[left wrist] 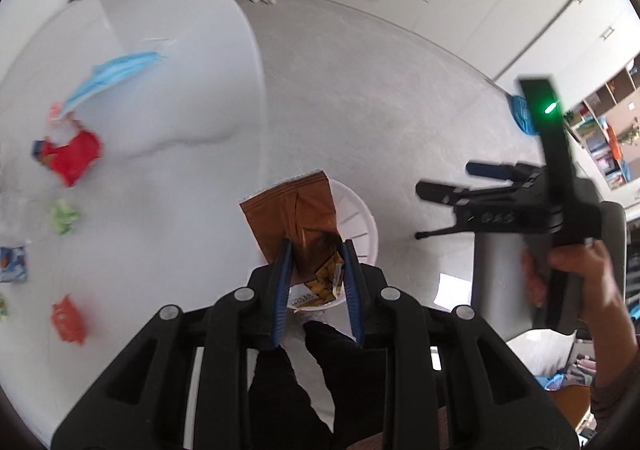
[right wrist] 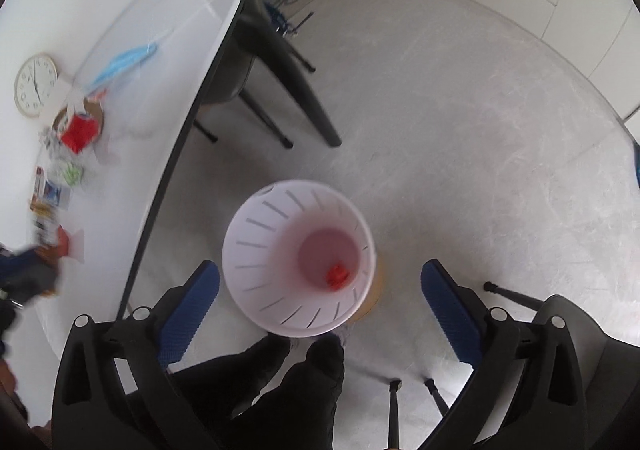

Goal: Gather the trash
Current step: 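Carry both items over the white bin and open both tools to drop them, then grasp the orange-red snack packet with the left tool while the right tool grasps green crumpled paper, then carry both items over the white bin and open both tools, then grasp the yellow-blue crumpled paper with the left tool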

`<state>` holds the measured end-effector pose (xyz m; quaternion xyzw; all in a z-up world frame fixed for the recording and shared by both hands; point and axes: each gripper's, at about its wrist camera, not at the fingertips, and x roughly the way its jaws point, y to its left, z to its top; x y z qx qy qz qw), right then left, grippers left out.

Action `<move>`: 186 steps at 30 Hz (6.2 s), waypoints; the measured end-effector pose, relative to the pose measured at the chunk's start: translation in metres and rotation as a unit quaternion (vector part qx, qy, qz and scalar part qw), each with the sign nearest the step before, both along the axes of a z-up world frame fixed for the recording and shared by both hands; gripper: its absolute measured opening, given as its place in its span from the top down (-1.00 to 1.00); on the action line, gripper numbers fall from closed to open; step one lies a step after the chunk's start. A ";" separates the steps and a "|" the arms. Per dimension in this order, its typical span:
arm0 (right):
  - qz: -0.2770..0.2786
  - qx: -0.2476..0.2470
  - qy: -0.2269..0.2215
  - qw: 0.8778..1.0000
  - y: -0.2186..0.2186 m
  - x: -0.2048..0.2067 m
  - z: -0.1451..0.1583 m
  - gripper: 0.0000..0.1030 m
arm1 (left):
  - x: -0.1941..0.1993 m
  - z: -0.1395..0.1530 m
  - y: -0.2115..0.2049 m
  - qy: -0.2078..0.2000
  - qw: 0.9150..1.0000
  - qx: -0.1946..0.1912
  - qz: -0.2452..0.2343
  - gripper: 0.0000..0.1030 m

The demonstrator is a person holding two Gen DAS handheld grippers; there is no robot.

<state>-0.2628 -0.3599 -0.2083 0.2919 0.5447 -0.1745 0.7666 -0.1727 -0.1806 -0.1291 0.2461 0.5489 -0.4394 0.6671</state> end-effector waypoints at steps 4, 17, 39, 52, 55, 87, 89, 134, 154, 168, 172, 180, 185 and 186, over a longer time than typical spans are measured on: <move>-0.003 -0.009 -0.020 1.000 -0.023 -0.010 0.019 -0.95 | -0.008 -0.031 -0.021 0.024 0.999 0.028 -0.003 0.04; 0.037 -0.007 -0.071 0.997 -0.019 0.008 0.049 -0.95 | 0.021 0.018 0.041 -0.060 0.991 -0.001 0.121 -0.75; 0.201 -0.052 -0.117 0.971 0.142 0.134 0.100 -0.95 | 0.152 -0.042 0.221 0.023 0.889 0.067 0.452 -0.79; 0.215 -0.034 -0.116 0.969 0.168 0.174 0.091 -0.95 | 0.194 -0.095 0.240 0.149 0.789 0.071 0.592 -0.08; 0.213 -0.022 -0.120 0.969 0.168 0.181 0.088 -0.95 | 0.192 -0.097 0.241 0.147 0.787 0.066 0.595 0.06; 0.230 -0.037 -0.092 0.968 0.228 0.226 0.055 0.34 | 0.171 0.006 0.209 -0.066 0.957 0.022 0.282 0.17; 0.199 -0.045 -0.088 0.975 0.199 0.186 0.067 0.34 | 0.155 0.011 0.184 -0.060 0.968 0.012 0.245 0.17; 0.043 -0.065 -0.062 0.995 0.009 0.025 0.054 -0.85 | 0.016 -0.003 -0.003 -0.049 0.998 0.007 0.049 -0.82; 0.277 -0.041 -0.219 0.935 0.251 0.232 0.159 -0.95 | 0.198 0.030 0.289 -0.100 0.915 0.023 0.391 -0.82; 0.365 -0.041 -0.184 0.912 0.386 0.318 0.146 -0.95 | 0.289 -0.011 0.409 -0.075 0.887 0.037 0.454 -0.82; 0.372 -0.043 -0.170 0.912 0.403 0.334 0.137 -0.95 | 0.302 -0.025 0.418 -0.066 0.890 0.042 0.449 -0.82; 0.364 -0.043 -0.151 0.918 0.408 0.348 0.124 -0.95 | 0.322 -0.044 0.422 -0.060 0.892 0.031 0.446 -0.82; 0.367 -0.044 -0.138 0.919 0.410 0.354 0.114 -0.95 | 0.339 -0.067 0.418 -0.063 0.899 0.047 0.430 -0.51; 0.369 -0.044 -0.137 0.918 0.410 0.354 0.113 -0.95 | 0.343 -0.072 0.417 -0.061 0.900 0.053 0.428 -0.40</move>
